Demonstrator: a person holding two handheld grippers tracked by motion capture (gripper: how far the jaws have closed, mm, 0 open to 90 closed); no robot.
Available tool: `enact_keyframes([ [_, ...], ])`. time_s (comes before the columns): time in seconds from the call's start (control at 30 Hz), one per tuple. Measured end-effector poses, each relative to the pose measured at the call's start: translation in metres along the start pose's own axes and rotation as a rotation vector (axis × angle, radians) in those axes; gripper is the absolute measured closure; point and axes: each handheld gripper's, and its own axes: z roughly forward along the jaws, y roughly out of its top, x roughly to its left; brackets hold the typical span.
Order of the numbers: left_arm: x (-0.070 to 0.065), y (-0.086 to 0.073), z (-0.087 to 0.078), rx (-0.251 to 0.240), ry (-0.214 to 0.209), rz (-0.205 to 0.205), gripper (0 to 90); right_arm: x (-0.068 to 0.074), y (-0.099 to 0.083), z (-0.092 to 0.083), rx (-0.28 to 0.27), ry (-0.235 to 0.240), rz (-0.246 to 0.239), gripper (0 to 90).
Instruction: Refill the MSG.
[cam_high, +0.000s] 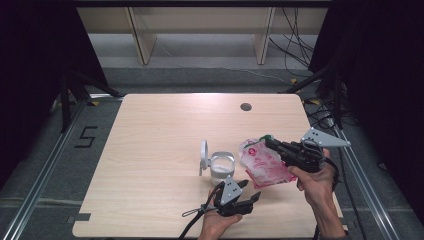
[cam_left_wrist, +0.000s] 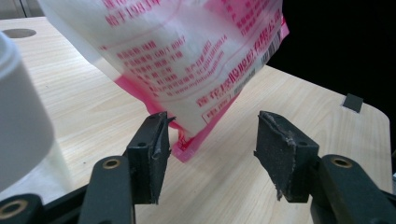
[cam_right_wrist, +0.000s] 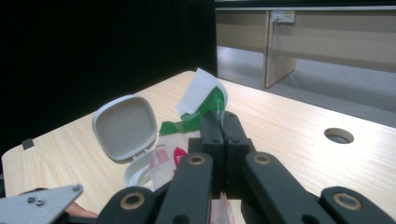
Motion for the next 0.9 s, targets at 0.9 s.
enact_keyframes([
  [0.9, 0.015, -0.011, -0.036, 0.002, 0.023, 0.037, 38.7, -0.021, -0.011, -0.010, 0.008, -0.157, -0.040, 90.0],
])
